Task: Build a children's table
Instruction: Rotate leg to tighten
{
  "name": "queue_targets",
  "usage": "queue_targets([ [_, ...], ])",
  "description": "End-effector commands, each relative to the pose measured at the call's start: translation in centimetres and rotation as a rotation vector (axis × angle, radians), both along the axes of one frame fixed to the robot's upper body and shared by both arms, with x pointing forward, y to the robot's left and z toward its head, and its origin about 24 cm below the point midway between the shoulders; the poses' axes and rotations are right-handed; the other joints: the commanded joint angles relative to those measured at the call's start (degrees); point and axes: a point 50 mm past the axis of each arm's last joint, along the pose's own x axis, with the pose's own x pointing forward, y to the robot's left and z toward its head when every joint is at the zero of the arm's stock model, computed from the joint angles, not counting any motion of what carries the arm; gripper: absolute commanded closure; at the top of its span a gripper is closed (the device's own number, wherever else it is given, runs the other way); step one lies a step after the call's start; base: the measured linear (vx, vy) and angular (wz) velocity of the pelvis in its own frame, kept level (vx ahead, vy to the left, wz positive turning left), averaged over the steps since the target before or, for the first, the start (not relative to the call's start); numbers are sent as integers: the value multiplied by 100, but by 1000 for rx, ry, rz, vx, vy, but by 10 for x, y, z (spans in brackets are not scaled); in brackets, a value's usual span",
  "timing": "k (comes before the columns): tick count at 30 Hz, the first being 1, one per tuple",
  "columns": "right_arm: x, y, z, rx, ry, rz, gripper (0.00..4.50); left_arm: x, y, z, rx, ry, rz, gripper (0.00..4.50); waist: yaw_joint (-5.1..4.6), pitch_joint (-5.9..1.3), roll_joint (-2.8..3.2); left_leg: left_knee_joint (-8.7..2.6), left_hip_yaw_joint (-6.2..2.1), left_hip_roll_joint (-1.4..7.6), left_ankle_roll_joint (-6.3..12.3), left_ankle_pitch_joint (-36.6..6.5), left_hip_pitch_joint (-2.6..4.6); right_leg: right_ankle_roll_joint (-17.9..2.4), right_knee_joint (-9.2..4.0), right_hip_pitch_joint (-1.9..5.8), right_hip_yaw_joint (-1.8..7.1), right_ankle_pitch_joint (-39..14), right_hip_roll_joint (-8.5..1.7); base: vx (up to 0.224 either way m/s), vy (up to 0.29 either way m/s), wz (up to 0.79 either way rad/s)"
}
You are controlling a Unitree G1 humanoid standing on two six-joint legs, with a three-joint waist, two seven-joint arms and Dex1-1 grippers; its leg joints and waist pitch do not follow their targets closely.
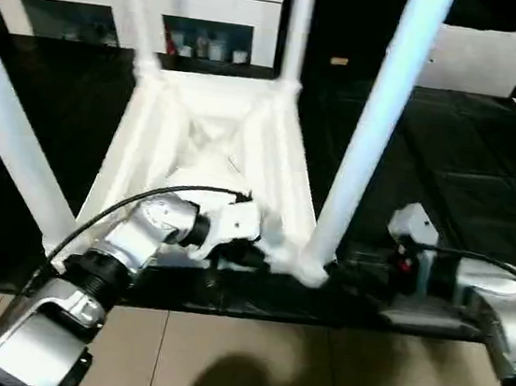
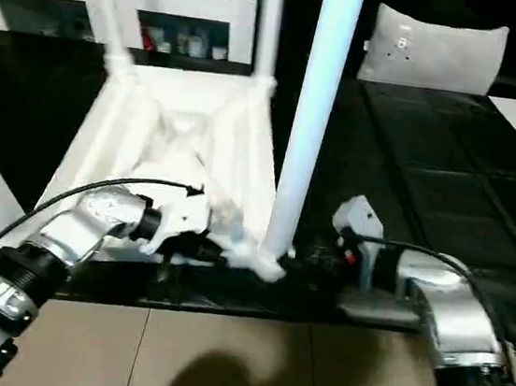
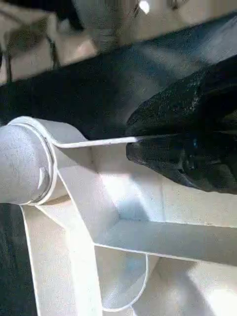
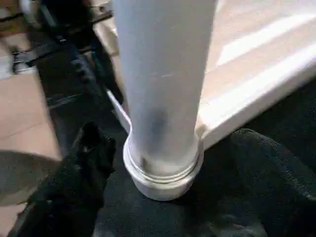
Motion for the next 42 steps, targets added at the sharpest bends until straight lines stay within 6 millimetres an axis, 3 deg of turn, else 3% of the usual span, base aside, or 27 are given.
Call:
queue_targets([
  [1,-1,3,6,16,0,90,90,-10,-9,-2,36,17,-154,450,13,-467,-87,-378,58,156,499,-737,-27,-259,-386,414,361,-2395,-292,0,0,0],
  [3,-2,5,6,21,11,111,109,-12,-9,-2,43,23,-173,450,41,-474,-87,-377,57,167,520,-663,-37,-299,-358,419,374,-2279,-290,0,0,0],
  [4,-2,6,5,31,24,138,120,-13,-9,-2,52,27,-198,450,65,-480,-125,-374,64,179,533,-602,-30,-352,-344,411,384,-2186,-293,0,0,0],
  [7,-3,9,5,43,38,170,145,-15,-9,-2,59,30,-223,450,101,-476,-96,-379,60,189,509,-589,-32,-425,-310,415,392,-2139,-305,0,0,0],
  [14,-6,16,0,64,91,221,209,-15,-7,-2,63,32,-243,450,101,-469,-104,-377,72,150,400,-676,-39,-241,-371,423,365,-2450,-296,0,0,0],
  [20,-8,15,-2,83,112,224,246,-15,-7,-2,50,39,-230,450,104,-480,-109,-374,68,156,397,-602,-49,-238,-351,426,368,-2328,-293,0,0,0],
  [26,-8,16,-4,143,134,139,252,-12,-10,-1,-12,71,-139,450,103,-466,-93,-377,72,144,347,-696,-38,-178,-397,424,349,-2525,-292,0,0,0],
  [28,-2,21,-8,143,114,-6,252,-10,-14,0,-47,89,-66,450,89,-463,-79,-381,65,134,307,-730,-40,-126,-413,426,337,-2586,-289,0,0,0],
  [30,2,24,-10,130,99,-74,252,-8,-16,0,-59,93,-25,450,26,-438,-81,-382,66,111,197,-840,-27,-34,-465,410,301,-2797,-271,0,0,0],
  [31,13,30,-12,122,93,-214,252,-3,-21,2,-87,83,58,450,-52,-427,-81,-363,62,71,129,-1013,-21,148,-535,405,233,-3126,-263,0,0,0],
  [33,17,32,-13,118,95,-276,252,-1,-24,3,-99,79,94,450,-144,-405,-76,-339,47,53,67,-1155,-13,265,-592,393,163,-3319,-242,0,0,0],
  [35,29,40,-15,95,105,-435,253,5,-30,3,-118,71,182,450,-308,-397,-55,-305,11,59,68,-1483,-24,486,-693,421,45,-3570,-237,0,0,0],
  [36,34,42,-16,88,100,-516,253,8,-34,4,-129,64,228,450,-406,-406,-23,-313,-27,103,88,-1629,-30,567,-732,468,-8,-3558,-240,0,0,0],
  [37,38,44,-17,84,97,-574,253,11,-36,5,-136,59,260,450,-498,-411,48,-357,-70,202,117,-1828,-20,489,-725,499,-30,-3400,-247,0,0,0],
  [38,47,47,-17,83,90,-714,253,17,-41,8,-163,45,345,450,-611,-413,83,-465,-170,369,90,-2095,-144,432,-531,628,36,-3090,-252,0,0,0],
  [39,53,48,-17,94,78,-793,253,22,-44,10,-185,28,401,450,-624,-412,82,-589,-237,523,88,-2460,-158,373,-305,668,208,-2743,-271,0,0,0],
  [40,56,49,-17,103,69,-835,253,25,-45,12,-193,17,437,450,-642,-392,53,-593,-203,507,95,-2597,-90,319,-323,602,266,-2732,-270,0,0,0],
  [41,57,51,-16,111,59,-856,253,26,-46,13,-199,7,461,450,-696,-361,-47,-364,-35,173,48,-2470,90,321,-644,380,171,-3426,-295,0,0,0],
  [42,58,52,-16,115,55,-869,253,27,-47,14,-200,2,474,450,-686,-370,-121,-142,94,-137,97,-1842,92,535,-807,321,-43,-4052,-313,0,0,0],
])
